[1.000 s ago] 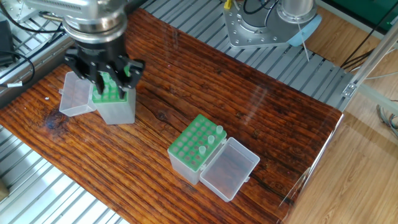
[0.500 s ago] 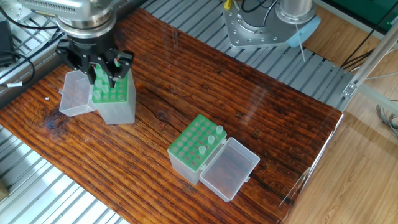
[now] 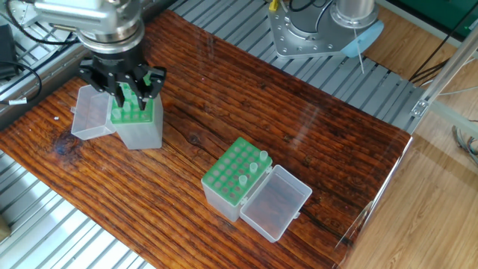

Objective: Transfer all large pipette tips from one holder to another

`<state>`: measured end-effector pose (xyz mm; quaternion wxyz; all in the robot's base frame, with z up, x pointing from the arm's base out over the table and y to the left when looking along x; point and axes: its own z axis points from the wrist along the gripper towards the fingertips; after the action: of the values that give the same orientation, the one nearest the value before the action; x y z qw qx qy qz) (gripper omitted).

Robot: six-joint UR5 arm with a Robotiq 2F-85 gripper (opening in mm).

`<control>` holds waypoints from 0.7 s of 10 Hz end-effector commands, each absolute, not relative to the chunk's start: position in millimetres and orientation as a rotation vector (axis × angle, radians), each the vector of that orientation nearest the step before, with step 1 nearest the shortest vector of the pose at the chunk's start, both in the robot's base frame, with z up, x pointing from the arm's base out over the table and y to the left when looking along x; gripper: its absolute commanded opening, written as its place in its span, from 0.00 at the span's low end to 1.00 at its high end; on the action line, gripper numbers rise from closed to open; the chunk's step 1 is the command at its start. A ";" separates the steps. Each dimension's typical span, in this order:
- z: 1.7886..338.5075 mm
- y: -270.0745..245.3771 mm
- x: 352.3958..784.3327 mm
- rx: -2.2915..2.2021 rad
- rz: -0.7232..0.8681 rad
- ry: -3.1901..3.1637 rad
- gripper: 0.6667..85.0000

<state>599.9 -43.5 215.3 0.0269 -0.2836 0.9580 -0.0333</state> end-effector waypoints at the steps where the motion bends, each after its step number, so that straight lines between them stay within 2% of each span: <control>1: 209.3 -36.1 598.2 -0.824 -0.052 2.947 0.43; 7: 202.3 -90.5 646.9 -0.825 -0.092 2.861 0.43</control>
<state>631.2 -70.4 205.5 0.0663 -0.2751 0.9585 -0.0351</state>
